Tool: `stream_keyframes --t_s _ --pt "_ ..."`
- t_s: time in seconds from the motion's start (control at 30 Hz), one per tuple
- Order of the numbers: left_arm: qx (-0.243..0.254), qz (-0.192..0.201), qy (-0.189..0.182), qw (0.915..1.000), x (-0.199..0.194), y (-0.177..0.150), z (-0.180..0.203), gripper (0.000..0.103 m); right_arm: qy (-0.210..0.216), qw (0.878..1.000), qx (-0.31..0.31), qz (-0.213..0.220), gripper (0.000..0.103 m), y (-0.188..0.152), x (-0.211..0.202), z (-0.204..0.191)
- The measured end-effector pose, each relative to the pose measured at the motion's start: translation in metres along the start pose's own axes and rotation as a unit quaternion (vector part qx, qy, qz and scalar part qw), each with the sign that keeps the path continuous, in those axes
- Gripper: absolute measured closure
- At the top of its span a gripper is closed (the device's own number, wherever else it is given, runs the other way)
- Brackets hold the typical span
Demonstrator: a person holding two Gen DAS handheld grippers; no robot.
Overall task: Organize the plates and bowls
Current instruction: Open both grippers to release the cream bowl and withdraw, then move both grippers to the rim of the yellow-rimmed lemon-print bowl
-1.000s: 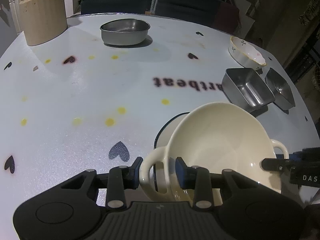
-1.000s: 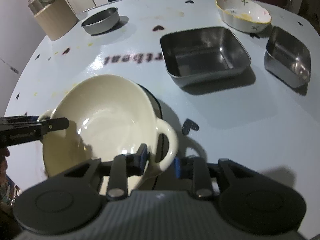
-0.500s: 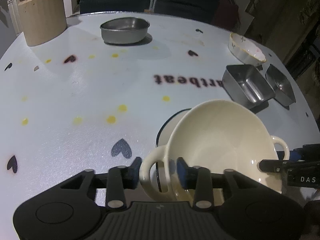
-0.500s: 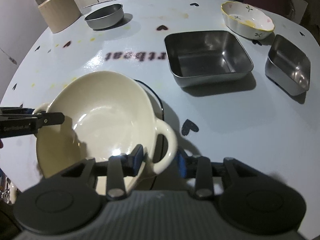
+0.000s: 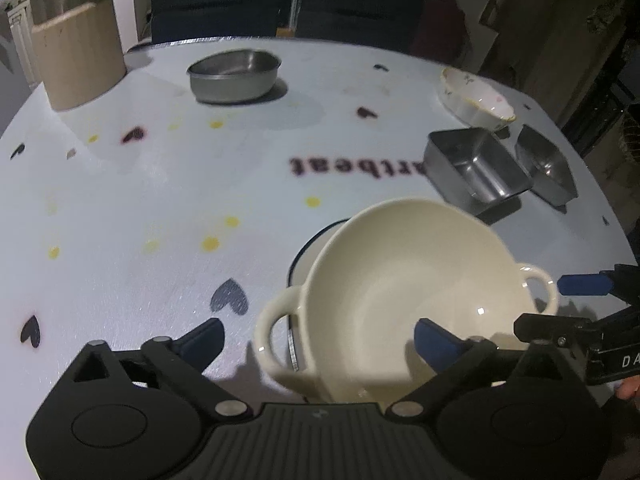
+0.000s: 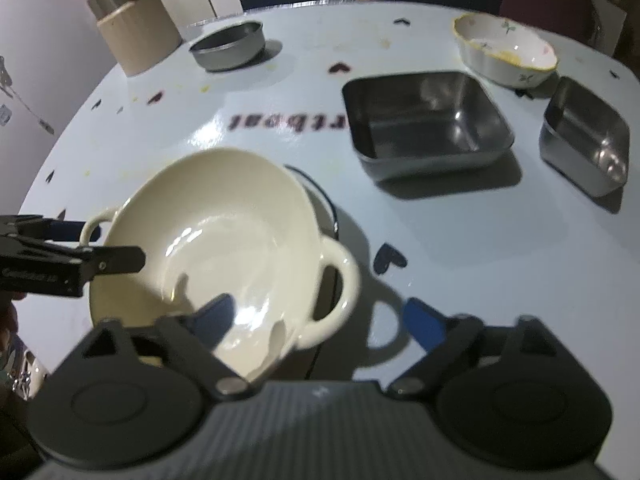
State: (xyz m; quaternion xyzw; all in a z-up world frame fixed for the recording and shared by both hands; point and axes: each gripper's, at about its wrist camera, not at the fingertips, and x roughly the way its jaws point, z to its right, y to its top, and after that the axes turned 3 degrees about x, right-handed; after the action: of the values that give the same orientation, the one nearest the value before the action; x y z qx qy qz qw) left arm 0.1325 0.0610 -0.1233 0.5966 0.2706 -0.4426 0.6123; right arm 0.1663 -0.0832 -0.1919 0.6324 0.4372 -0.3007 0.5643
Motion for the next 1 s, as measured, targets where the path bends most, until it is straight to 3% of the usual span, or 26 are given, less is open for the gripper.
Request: stream_keyframes --t_s 0.27,0.63,0.83,1.0 --pt "0.0 0.04 -0.001 0.9992 -0.025 0.017 0.019 0.0 0.015 0.998 -0.004 0.059 0.0 0.004 -0.037 0.009" --pt "-0.013 0.106 -0.019 0.9941 -0.06 0.048 0.045 0.0 -0.007 0.987 0.031 0.158 0.0 0.014 -0.098 0.059" --pt "-0.012 0.143 -0.052 0.9883 -0.061 0.073 0.059 0.0 -0.035 0.977 0.065 0.201 0.0 0.027 -0.112 0.088" --pt "-0.012 0.16 -0.084 0.9834 -0.05 0.117 0.074 0.0 -0.047 0.967 0.092 0.233 0.0 0.052 -0.113 0.117"
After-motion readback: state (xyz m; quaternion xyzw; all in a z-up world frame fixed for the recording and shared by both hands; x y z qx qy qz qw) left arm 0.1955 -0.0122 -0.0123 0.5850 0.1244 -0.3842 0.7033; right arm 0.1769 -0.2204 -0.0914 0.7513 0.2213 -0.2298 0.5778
